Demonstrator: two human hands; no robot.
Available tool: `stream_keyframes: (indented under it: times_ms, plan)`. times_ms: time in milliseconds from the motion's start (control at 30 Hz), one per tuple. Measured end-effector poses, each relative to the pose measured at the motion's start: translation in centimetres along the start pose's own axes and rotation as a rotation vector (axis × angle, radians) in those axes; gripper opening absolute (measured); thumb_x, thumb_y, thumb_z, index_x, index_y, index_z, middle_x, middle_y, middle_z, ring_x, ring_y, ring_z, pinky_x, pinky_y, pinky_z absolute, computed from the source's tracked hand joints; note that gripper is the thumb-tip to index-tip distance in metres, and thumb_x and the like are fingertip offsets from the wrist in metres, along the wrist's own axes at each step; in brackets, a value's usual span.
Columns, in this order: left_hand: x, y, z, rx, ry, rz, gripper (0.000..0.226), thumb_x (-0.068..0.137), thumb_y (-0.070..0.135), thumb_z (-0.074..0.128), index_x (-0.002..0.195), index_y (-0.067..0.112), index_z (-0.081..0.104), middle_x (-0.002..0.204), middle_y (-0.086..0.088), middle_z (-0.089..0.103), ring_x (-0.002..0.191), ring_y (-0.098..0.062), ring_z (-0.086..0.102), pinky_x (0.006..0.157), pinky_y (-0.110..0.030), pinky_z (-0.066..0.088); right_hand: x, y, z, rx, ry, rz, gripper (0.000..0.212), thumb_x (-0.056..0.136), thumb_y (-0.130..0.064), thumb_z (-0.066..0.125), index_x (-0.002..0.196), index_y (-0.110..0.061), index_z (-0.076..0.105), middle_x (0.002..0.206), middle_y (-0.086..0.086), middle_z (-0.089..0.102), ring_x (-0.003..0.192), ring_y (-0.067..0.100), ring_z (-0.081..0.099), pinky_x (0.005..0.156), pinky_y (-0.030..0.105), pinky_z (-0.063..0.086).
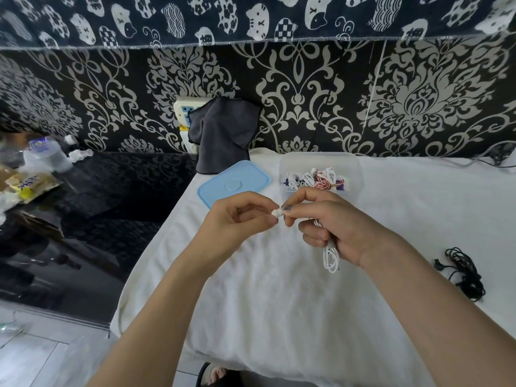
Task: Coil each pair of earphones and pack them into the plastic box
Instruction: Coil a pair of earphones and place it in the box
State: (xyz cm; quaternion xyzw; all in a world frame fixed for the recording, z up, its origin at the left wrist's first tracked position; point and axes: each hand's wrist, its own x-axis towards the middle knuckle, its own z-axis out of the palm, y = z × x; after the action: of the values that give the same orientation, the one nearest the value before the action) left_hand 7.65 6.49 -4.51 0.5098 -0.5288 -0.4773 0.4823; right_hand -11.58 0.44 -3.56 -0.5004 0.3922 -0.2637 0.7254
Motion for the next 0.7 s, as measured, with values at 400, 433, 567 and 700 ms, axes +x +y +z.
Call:
stream_keyframes:
  times_ms: [400, 433, 567, 700]
  plan:
    - [0.4, -0.2, 0.3, -0.257, -0.078, -0.115, 0.011, 0.086, 0.003, 0.066, 0.094, 0.009, 0.071, 0.091, -0.011, 0.069, 0.088, -0.019, 0.067, 0.091, -0.03, 0.054, -0.1, -0.1, 0.0, 0.083, -0.038, 0.008, 0.009, 0.092, -0.004, 0.062, 0.085, -0.01, 0.062, 0.076, 0.007, 0.068, 0.037, 0.006, 0.026, 0.039, 0.02, 0.023]
    - [0.5, -0.2, 0.4, -0.267, -0.08, -0.115, 0.011, 0.087, 0.003, 0.066, 0.094, 0.009, 0.071, 0.092, -0.013, 0.068, 0.088, -0.019, 0.066, 0.092, -0.031, 0.053, -0.1, -0.1, 0.0, 0.097, -0.041, 0.007, 0.009, 0.092, -0.004, 0.062, 0.086, -0.01, 0.062, 0.075, 0.007, 0.068, 0.037, 0.006, 0.026, 0.04, 0.02, 0.023]
    - [0.6, -0.1, 0.7, -0.343, -0.077, -0.137, 0.009, 0.087, 0.005, 0.064, 0.091, 0.009, 0.071, 0.094, -0.015, 0.066, 0.089, -0.019, 0.065, 0.094, -0.029, 0.054, -0.2, -0.2, 0.0, 0.148, -0.06, 0.012, 0.007, 0.092, -0.004, 0.061, 0.087, -0.009, 0.06, 0.075, 0.006, 0.067, 0.036, 0.005, 0.025, 0.039, 0.02, 0.022]
    - [0.7, 0.2, 1.1, -0.44, -0.113, -0.22, 0.008, 0.086, 0.004, 0.067, 0.09, 0.01, 0.07, 0.094, -0.01, 0.067, 0.089, -0.015, 0.066, 0.088, -0.024, 0.056, -0.2, -0.2, 0.0, 0.182, -0.055, 0.017, 0.011, 0.091, -0.002, 0.059, 0.082, -0.009, 0.063, 0.075, 0.006, 0.066, 0.035, 0.004, 0.025, 0.039, 0.019, 0.021]
